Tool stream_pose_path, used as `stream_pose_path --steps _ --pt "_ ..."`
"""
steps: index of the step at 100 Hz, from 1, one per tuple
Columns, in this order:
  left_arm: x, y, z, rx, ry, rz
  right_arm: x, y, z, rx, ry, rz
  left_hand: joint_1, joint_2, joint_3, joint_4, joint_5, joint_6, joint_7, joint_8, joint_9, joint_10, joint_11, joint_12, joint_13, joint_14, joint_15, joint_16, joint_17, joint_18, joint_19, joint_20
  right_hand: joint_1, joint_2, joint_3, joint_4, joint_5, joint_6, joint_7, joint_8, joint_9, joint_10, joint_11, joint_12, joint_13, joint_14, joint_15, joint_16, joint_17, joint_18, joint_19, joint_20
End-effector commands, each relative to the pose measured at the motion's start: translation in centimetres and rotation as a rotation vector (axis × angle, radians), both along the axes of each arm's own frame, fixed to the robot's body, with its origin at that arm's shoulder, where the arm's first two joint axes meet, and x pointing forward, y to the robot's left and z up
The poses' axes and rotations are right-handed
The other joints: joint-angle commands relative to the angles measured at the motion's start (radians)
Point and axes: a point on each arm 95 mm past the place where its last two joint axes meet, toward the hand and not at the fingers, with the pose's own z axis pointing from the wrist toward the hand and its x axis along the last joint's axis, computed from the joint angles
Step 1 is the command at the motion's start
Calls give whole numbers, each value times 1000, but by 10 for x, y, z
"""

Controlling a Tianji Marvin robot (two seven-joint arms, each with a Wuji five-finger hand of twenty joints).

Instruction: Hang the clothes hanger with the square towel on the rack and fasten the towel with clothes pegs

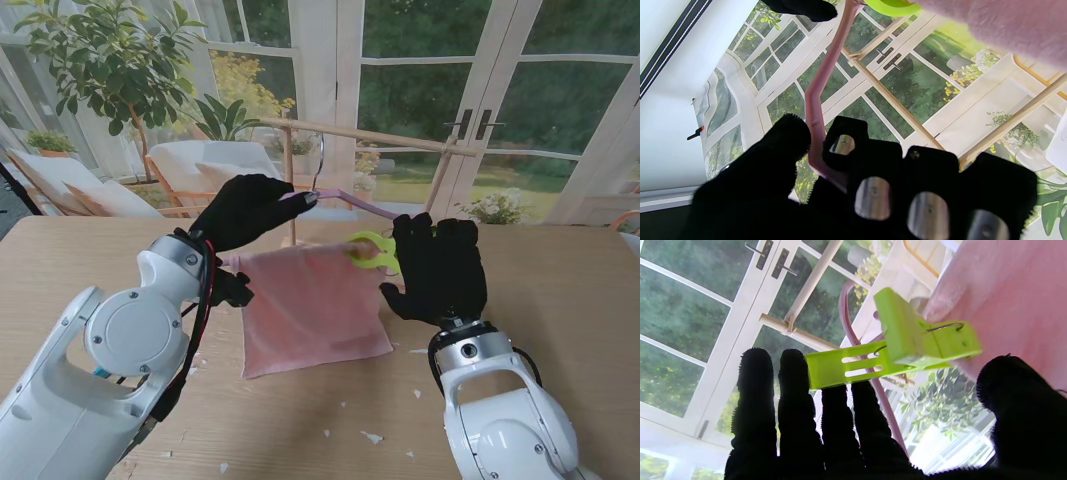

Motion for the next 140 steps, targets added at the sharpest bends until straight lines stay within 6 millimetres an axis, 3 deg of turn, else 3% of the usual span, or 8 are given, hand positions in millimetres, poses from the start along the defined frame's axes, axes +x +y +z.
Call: stream_pose_path --steps 1,61,79,104,140 --pt "1 0 1 -7 0 -6 -6 1 1 37 12 -3 29 31 9 25 88 17 55 24 3 -109 74 4 30 -90 146 16 30 -30 271 0 5 46 -26 66 -1 42 -11 -6 -11 36 -13 -10 -25 33 -24 -15 -19 48 -28 557" --pt "15 6 -10 -38 -1 -63 -21 -16 29 421 -77 67 14 17 38 21 92 24 56 23 4 -93 77 6 30 -67 145 22 24 -3 271 7 68 32 -42 85 23 -1 9 0 15 17 -23 -13 -35 8 -50 -41 -58 67 -78 510" --pt "16 5 -12 -39 -6 -74 -20 -18 31 467 -55 133 13 15 43 20 93 24 55 23 4 -90 77 7 30 -66 144 23 24 0 271 8 59 13 -23 79 1 -19 1 -2 -14 0 -56 -25 -87 -20 -103 -77 -115 73 -163 457" --pt "19 3 -17 -51 -17 -131 -5 -13 29 495 -49 187 3 7 58 19 96 26 55 23 4 -86 79 8 29 -60 144 26 22 7 271 10 68 -17 25 81 0 -25 2 4 -22 -12 -61 -26 -110 -66 -131 -113 -160 24 -237 402" --pt "22 0 -22 -47 -26 -230 26 7 33 524 36 232 -10 3 73 15 99 25 56 24 4 -85 80 10 29 -56 143 29 22 12 271 13 53 -46 93 72 -15 -17 -10 2 -42 -14 -89 -38 -139 -81 -163 -150 -198 -23 -315 342"
